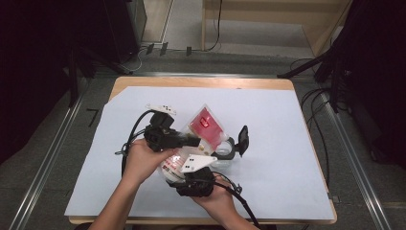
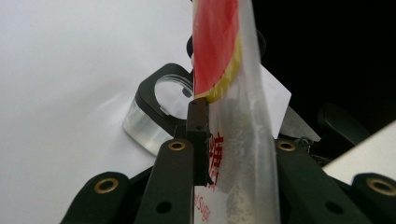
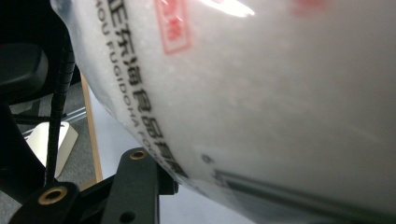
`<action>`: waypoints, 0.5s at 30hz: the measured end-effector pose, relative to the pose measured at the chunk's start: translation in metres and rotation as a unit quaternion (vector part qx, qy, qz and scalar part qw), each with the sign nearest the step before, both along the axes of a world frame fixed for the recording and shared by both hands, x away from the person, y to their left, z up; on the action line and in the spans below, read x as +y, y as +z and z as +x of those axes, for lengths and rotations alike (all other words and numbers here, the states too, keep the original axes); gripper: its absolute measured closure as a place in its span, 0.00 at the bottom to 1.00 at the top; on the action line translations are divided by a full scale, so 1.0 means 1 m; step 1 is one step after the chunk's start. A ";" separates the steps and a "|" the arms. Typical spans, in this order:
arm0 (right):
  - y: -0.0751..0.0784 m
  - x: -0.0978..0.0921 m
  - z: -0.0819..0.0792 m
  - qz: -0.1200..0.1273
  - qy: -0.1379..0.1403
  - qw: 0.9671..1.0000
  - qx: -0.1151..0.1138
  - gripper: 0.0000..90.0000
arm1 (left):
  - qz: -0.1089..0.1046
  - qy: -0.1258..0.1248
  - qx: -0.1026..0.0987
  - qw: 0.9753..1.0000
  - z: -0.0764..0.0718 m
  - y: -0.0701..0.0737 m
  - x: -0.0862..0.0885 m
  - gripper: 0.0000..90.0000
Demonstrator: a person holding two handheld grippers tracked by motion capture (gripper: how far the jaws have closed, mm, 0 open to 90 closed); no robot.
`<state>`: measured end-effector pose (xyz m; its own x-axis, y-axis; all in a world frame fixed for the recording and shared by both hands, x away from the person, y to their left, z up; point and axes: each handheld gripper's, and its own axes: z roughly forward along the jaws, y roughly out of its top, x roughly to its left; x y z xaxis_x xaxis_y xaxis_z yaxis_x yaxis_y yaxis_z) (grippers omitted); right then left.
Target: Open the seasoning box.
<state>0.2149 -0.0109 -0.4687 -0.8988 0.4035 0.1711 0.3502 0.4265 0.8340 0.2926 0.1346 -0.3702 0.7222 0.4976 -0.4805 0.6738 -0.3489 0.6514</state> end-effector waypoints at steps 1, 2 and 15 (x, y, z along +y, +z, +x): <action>0.001 0.000 0.000 -0.002 0.001 1.000 0.004 0.66 | 0.002 0.003 0.015 1.000 0.002 0.000 -0.001 0.88; 0.002 0.000 -0.001 -0.002 0.001 1.000 0.008 0.66 | 0.003 -0.001 0.020 1.000 0.003 0.001 -0.001 0.88; 0.009 0.005 0.003 0.006 0.004 1.000 0.024 0.67 | 0.031 0.012 0.062 0.998 0.013 0.006 -0.003 0.89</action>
<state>0.2179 -0.0058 -0.4595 -0.8926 0.3944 0.2185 0.3864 0.4193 0.8215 0.3060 0.1312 -0.3643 0.6472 0.5451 -0.5330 0.7559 -0.3685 0.5411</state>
